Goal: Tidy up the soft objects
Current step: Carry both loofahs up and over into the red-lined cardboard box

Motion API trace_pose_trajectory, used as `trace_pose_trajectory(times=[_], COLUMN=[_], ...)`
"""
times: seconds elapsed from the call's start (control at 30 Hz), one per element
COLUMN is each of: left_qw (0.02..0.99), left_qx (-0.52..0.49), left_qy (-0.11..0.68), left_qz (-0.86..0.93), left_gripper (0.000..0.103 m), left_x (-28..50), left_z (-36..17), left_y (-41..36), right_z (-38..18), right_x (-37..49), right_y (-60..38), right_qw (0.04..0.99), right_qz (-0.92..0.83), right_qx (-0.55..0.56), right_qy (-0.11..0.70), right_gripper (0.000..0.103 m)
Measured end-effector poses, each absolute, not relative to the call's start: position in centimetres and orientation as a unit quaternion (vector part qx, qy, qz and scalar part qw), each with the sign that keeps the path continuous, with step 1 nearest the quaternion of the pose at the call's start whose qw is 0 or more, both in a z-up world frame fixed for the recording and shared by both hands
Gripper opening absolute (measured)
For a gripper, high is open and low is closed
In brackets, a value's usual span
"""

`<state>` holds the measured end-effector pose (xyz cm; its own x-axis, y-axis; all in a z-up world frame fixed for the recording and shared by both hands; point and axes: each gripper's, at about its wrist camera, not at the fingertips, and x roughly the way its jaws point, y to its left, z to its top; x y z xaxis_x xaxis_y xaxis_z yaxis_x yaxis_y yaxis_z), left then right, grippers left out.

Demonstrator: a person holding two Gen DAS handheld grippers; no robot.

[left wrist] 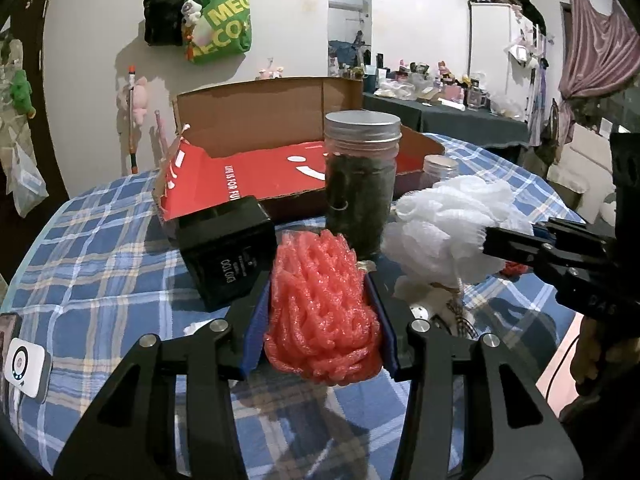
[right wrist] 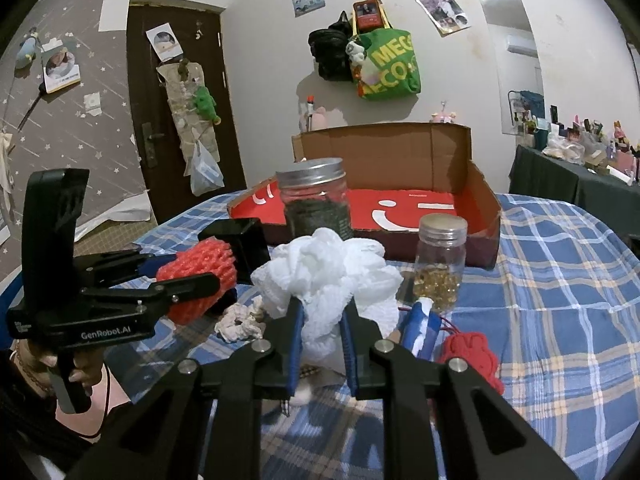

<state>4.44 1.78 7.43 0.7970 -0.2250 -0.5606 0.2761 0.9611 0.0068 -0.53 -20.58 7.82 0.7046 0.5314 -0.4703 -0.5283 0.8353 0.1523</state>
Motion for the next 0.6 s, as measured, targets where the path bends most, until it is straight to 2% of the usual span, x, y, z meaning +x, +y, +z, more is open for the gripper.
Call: trace_pose_trajectory(times=[0.6], left_qw=[0.957], left_qx=[0.043], left_qy=[0.27], left_qz=[-0.091], left_gripper=[0.044], left_x=[7.7], left_z=[11.2], left_y=[5.2], right_z=[11.6], right_x=[0.5], right_y=[-23.5], right_qw=[0.947], right_qz=[0.241], right_qx=[0.006], right_qy=[0.214], right_gripper=[0.018])
